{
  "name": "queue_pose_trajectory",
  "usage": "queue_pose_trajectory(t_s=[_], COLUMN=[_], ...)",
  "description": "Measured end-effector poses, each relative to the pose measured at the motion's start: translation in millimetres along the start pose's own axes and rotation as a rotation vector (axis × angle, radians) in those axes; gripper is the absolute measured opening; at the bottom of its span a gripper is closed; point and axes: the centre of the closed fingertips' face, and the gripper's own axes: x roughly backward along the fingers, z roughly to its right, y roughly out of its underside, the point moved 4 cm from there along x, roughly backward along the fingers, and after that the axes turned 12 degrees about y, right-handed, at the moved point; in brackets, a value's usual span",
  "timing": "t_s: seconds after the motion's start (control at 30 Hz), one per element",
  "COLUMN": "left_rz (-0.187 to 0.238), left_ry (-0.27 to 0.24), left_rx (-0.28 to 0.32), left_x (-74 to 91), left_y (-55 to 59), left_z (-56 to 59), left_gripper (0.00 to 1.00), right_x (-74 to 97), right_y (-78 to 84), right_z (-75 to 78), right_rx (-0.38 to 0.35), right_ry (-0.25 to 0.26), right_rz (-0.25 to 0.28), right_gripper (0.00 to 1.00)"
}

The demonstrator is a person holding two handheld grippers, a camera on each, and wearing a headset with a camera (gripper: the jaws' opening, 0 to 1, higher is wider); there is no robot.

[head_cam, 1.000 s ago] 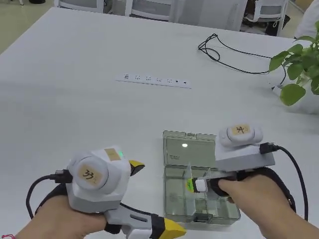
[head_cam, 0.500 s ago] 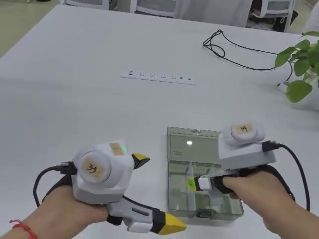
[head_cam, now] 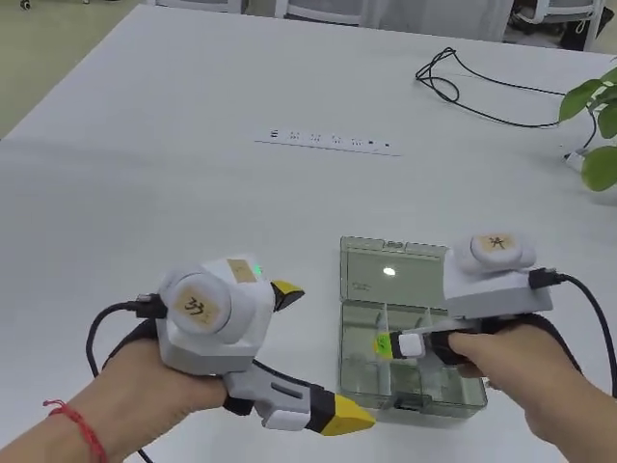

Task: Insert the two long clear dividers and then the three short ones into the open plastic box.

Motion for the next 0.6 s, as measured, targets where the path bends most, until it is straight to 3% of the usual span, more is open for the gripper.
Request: queue_pose_trajectory(t_s=[0.37,0.43,0.5,0.6], left_rz=[-0.005,0.003,0.005,0.012], left_ry=[-0.024,-0.026,-0.032,-0.036], left_rx=[0.007,0.012,0.013,0.017], left_x=[2.3,2.2,1.6,0.9], left_y=[-0.9,-1.9,-2.3,-3.6], left_z=[6.9,8.1,8.5,10.0], left_gripper=[1.00,1.00,1.00,1.00], right_x=[40.1,48.9,58.2,71.1], right_y=[-8.6,-11.4,-9.3,-7.2], right_z=[20.1,26.4,36.5,49.7], right_rx=[-0.011,0.041,0.069,0.169], right_ry=[-0.096,-0.116,-0.113,-0.109], right_rz=[0.089,0.129,0.124,0.146], right_gripper=[0.24,0.29,0.31,0.38])
